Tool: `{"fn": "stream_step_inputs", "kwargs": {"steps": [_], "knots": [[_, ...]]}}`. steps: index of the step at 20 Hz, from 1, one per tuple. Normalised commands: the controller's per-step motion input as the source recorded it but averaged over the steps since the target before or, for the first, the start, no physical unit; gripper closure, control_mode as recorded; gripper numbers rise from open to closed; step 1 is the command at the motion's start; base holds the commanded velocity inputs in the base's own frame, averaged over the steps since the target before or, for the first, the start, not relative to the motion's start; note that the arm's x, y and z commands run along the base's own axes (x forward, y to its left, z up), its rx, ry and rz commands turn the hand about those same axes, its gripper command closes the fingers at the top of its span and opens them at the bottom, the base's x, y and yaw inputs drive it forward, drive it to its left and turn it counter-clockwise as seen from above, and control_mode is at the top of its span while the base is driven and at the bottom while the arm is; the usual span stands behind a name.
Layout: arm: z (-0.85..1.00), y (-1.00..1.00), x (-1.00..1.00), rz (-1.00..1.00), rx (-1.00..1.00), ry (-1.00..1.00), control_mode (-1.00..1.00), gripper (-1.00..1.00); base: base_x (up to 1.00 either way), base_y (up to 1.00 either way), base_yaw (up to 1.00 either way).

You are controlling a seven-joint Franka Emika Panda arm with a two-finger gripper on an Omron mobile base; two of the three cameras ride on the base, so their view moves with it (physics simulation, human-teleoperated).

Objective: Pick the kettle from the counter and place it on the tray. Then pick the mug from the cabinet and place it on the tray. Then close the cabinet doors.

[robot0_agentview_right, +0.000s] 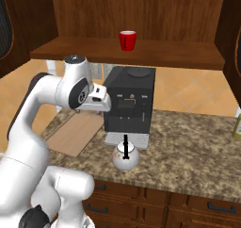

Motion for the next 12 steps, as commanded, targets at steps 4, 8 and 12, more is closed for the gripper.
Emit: {"fn": "stream_step_inputs", "kwargs": {"steps": [4,8,12], "knots": [[-0.28,-0.61,-0.23,-0.03,0.0,0.05,-1.0,-1.0,0.0,0.0,0.0],[-0.31,-0.57,-0.03,-0.02,-0.03,0.14,-1.0,-1.0,0.0,0.0,0.0],[-0.28,-0.57,0.02,0.0,0.0,0.1,-1.0,-1.0,0.0,0.0,0.0]]}}
